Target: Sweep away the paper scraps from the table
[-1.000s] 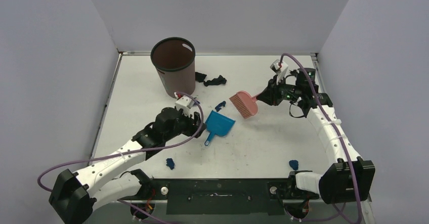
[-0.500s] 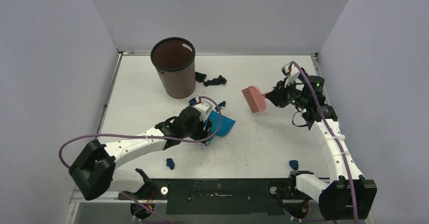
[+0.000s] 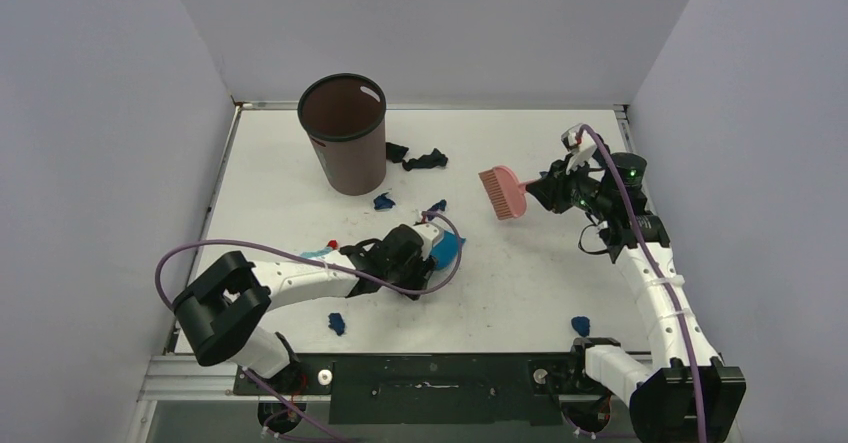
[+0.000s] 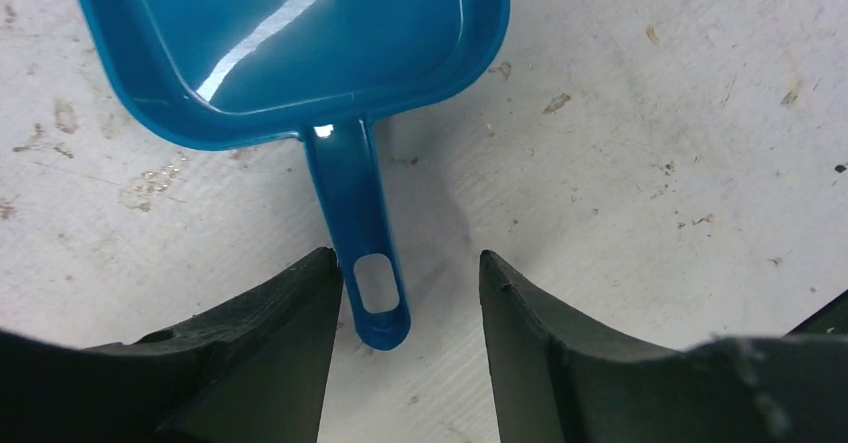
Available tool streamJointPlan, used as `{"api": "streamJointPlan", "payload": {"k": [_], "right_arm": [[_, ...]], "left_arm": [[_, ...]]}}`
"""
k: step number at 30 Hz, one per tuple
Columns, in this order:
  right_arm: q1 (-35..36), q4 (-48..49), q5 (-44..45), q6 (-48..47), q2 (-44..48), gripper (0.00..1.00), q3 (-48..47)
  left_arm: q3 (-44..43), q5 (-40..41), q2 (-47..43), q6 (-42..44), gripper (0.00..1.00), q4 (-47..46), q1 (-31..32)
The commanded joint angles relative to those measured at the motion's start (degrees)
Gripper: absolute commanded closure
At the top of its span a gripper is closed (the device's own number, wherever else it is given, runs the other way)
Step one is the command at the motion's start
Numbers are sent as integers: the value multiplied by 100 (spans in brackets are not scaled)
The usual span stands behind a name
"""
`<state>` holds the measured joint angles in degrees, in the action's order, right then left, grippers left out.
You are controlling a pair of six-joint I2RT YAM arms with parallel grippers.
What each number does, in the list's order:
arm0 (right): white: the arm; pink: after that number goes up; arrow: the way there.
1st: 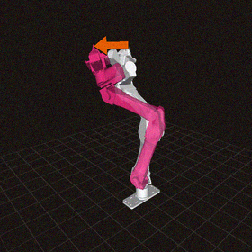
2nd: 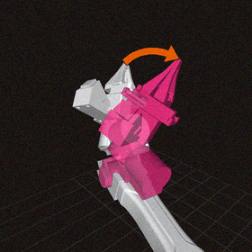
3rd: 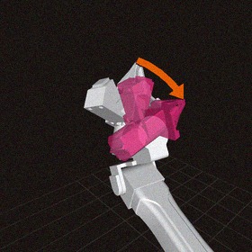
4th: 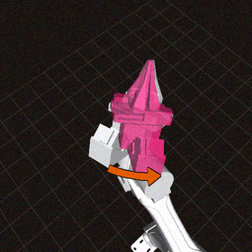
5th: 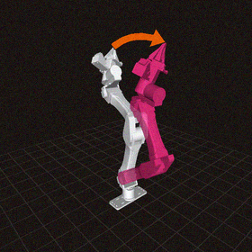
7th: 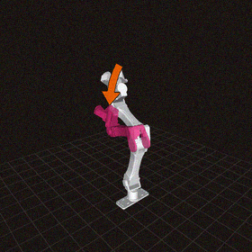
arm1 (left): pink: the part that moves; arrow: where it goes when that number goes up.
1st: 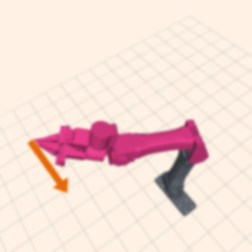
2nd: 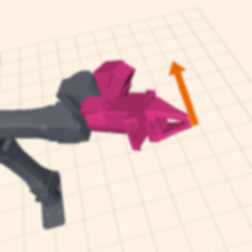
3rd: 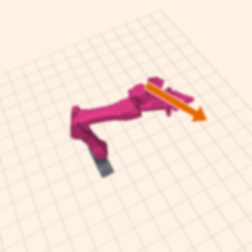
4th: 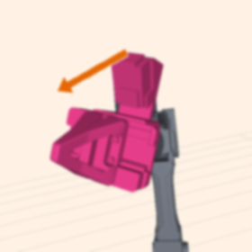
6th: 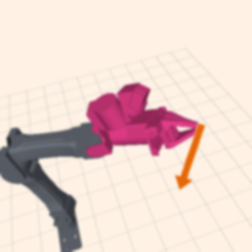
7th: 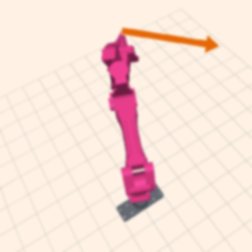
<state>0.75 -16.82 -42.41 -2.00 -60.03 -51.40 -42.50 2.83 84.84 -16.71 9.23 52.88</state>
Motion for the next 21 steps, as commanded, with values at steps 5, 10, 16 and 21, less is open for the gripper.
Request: {"api": "streamJointPlan", "payload": {"k": [5, 10, 16, 21], "right_arm": [[-51, 325, -202, 36, 318, 95, 63], [-58, 268, -224, -19, 394, 95, 103], [-60, 183, -232, -44, 413, 95, 95], [-66, 155, -232, -53, 439, 95, 83]], "left_arm": [[-258, 541, 307, -120, 60, -230, 246], [-255, 801, 311, -230, 61, -296, 317], [-305, 827, 349, -228, 67, -398, 327], [-468, 852, 251, -245, 76, -208, 352]]}}
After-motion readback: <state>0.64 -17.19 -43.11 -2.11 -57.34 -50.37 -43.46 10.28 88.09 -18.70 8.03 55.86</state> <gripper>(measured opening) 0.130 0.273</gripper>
